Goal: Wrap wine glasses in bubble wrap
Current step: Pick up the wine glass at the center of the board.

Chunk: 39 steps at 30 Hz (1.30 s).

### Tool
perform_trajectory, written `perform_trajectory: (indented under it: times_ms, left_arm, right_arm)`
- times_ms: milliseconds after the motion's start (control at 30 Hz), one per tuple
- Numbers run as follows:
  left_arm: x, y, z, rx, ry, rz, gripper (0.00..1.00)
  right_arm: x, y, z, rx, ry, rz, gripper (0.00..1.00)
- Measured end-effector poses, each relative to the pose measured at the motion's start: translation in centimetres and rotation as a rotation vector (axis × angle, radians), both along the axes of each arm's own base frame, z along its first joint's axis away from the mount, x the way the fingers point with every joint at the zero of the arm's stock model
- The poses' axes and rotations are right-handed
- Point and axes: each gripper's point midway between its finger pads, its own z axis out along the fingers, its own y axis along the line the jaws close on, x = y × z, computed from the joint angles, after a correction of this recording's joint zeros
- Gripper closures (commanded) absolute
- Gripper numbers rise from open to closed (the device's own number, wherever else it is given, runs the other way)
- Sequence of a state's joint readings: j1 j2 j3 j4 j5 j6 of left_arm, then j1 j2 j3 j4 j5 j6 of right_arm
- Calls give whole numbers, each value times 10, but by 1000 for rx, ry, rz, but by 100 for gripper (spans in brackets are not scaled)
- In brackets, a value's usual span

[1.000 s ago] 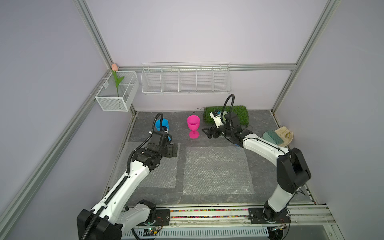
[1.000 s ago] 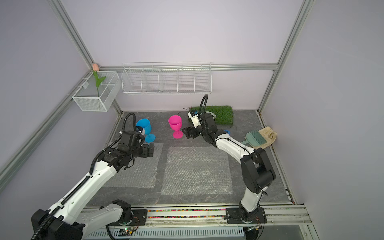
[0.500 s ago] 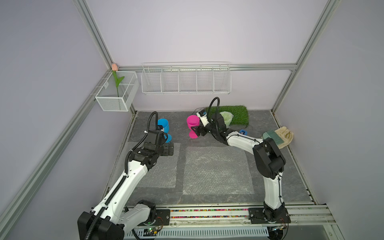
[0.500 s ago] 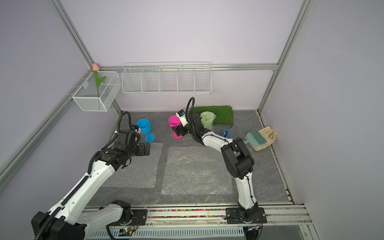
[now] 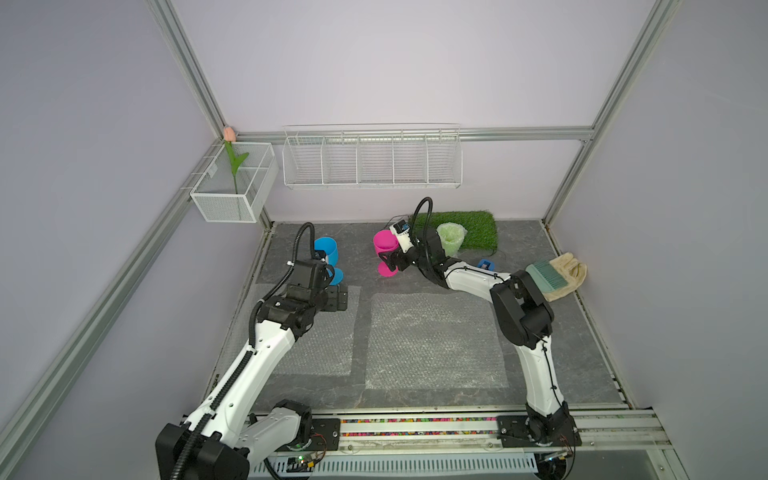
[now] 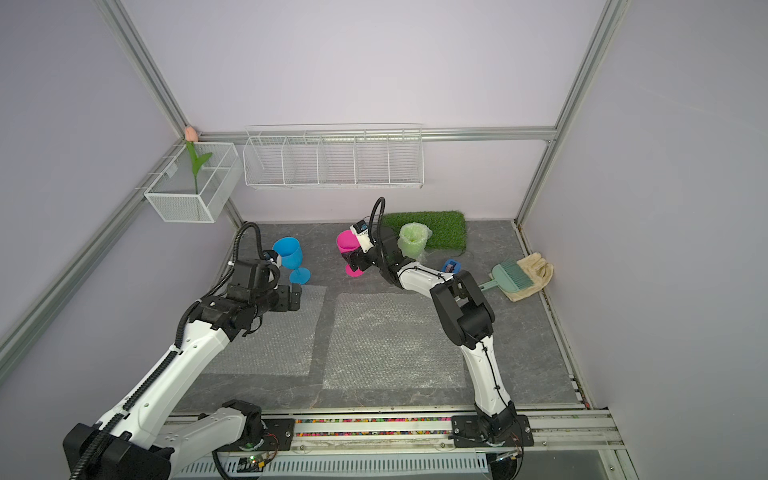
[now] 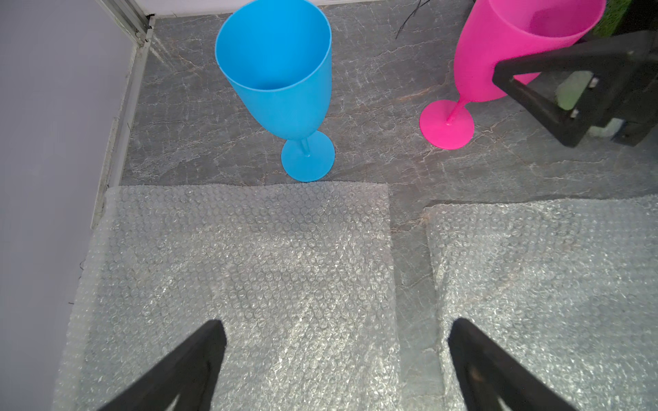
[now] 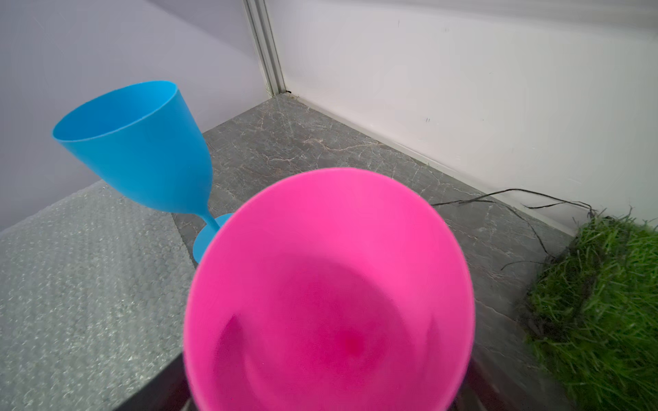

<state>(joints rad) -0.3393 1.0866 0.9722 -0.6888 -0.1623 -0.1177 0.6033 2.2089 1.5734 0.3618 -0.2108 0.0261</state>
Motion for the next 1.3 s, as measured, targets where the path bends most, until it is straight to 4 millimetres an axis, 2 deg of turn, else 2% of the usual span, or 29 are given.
perform_trajectory:
  times_ms: [300,500,733,1033,1100,1200,1300]
  left_arm:
    - [1,0,-1,-3,6,1,0]
    - [1,0,-3,-5,12,0,0]
    - [2,1,-4,-5,16,2,0]
    - [2,1,-4,-5,17,2,0]
    - [2,1,-5,-5,19,3,0]
    - [2,-2,-9,-19,37,-4,1]
    - [2,-10,-19,-61,79,-9,7]
  right_arm:
    - [10,10,-11,38,-5,6,11]
    - [14,12,-6,61,-16,2,0]
    - [15,13,-1,78,-25,0,17]
    - [12,11,2,76,-25,0,17]
    - [6,7,6,74,-22,0,17]
    - [-4,0,22,74,-20,-4,17]
    - [-18,-11,51,84,-11,-14,17]
